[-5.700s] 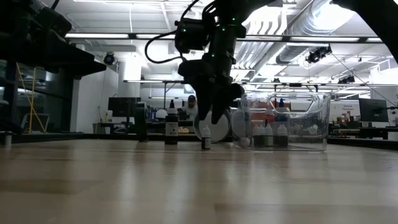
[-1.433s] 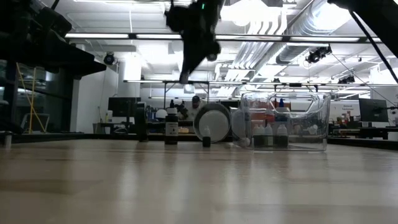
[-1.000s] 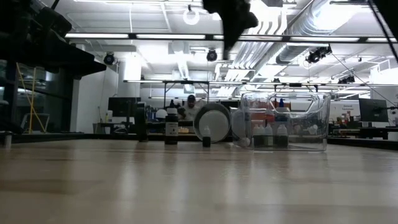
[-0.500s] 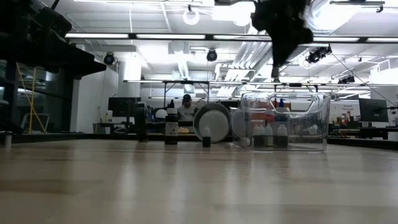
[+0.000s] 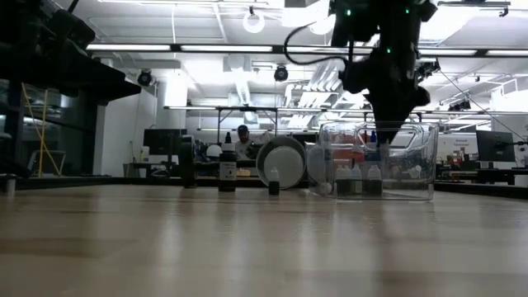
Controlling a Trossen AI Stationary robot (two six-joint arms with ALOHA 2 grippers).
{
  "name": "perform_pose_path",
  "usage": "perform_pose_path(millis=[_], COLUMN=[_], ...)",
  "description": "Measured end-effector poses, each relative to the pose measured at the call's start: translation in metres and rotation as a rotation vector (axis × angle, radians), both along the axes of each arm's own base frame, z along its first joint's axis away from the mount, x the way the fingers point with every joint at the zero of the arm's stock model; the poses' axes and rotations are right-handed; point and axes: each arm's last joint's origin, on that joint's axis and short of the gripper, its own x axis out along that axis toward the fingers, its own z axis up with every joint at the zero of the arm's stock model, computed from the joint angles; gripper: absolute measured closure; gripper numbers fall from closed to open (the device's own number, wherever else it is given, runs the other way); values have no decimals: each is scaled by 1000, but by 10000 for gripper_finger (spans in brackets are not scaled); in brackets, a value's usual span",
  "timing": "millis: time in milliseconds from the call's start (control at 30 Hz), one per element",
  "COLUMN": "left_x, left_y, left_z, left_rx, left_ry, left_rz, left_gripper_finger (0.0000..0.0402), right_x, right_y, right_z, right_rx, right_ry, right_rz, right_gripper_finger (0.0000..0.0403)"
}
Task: Pick & Place food coloring
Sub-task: Put the small black food coloring bottle into the transparent bin
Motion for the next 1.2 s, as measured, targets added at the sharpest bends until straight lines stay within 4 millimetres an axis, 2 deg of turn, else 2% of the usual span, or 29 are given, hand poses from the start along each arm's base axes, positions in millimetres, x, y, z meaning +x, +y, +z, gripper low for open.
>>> perform_pose_path(millis=[233,400,767,1200], left_x=[0,0,0,0], left_y=[0,0,0,0], left_z=[0,0,0,0], left_rx=[0,0,0,0], left_ry=[0,0,0,0], left_rz=[0,0,0,0], left_gripper_finger=[124,124,124,124], right_x=[-9,-12,-3,-2], right_y=[-7,-10,-23,-30], right_z=[-20,-25,-45,-50], right_rx=[-12,-45,-34,-71], right_ry=[35,54,93,112], right_rz=[-61,-73,-68,-91], right_gripper_finger=[345,347,346,338])
